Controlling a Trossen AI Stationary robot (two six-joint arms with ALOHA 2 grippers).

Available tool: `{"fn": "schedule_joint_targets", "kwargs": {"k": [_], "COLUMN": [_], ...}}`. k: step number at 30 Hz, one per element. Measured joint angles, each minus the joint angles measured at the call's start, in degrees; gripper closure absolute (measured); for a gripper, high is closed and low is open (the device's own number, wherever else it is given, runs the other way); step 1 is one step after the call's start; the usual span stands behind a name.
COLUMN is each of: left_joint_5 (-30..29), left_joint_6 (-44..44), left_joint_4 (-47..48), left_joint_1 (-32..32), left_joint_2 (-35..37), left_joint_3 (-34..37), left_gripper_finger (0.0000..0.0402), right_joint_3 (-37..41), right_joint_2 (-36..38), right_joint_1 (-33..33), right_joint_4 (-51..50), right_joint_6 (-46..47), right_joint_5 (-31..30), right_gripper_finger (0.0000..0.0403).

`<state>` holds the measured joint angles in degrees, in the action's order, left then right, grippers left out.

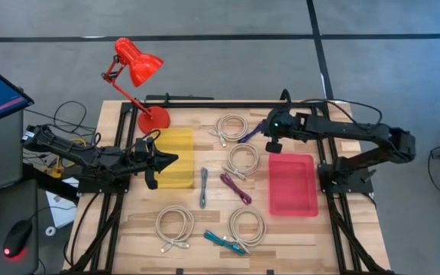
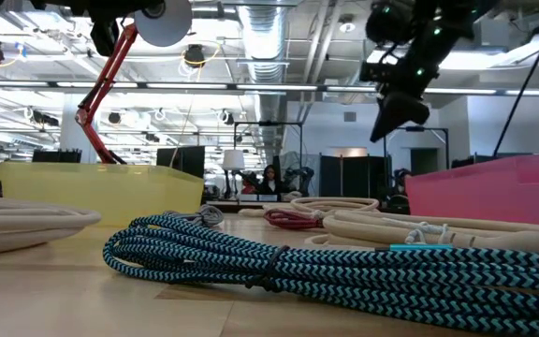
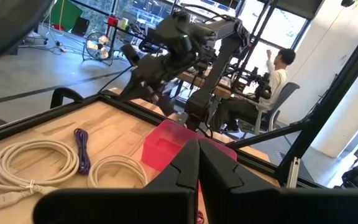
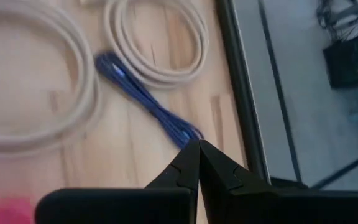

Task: Pick & Place USB Port
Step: Put the black and violet charger cable into the pink bin

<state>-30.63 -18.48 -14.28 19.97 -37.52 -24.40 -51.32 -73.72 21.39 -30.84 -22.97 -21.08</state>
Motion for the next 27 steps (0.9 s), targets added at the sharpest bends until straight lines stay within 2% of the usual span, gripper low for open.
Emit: {"fn": "schedule_joint_targets", "kwargs": {"k": [5,11,16,22,27], "left_joint_5": [0.0,0.0,0.0,0.0,0.0], "left_joint_6": [0.0,0.0,0.0,0.0,0.0], "left_joint_4": [0.0,-0.2,-0.2,-0.2,-0.2], "left_joint_1": [0.0,0.0,0.0,0.0,-0.1], "left_joint_2": [0.0,0.0,0.0,0.0,0.0], "left_joint_3": [0.0,0.0,0.0,0.0,0.0], "left_gripper_finger": [0.0397,0.0395,0.0397,0.0395,0.0396], "right_joint_3": [-4.4,-11.0,-15.3,-20.2,-22.3], "right_joint_2": [-3.7,-7.1,-9.8,-15.6,-20.7], "right_joint_1": [4.3,11.3,15.0,17.0,17.8], "right_joint_4": [-3.0,-6.2,-9.2,-20.9,-24.9], "right_joint_6": [-3.5,-4.6,-7.2,-9.1,-9.0], "right_joint_5": [1.4,11.2,15.8,24.1,22.8], "right_gripper_finger": [0.0403,0.0403,0.0403,0.0403,0.0403]}}
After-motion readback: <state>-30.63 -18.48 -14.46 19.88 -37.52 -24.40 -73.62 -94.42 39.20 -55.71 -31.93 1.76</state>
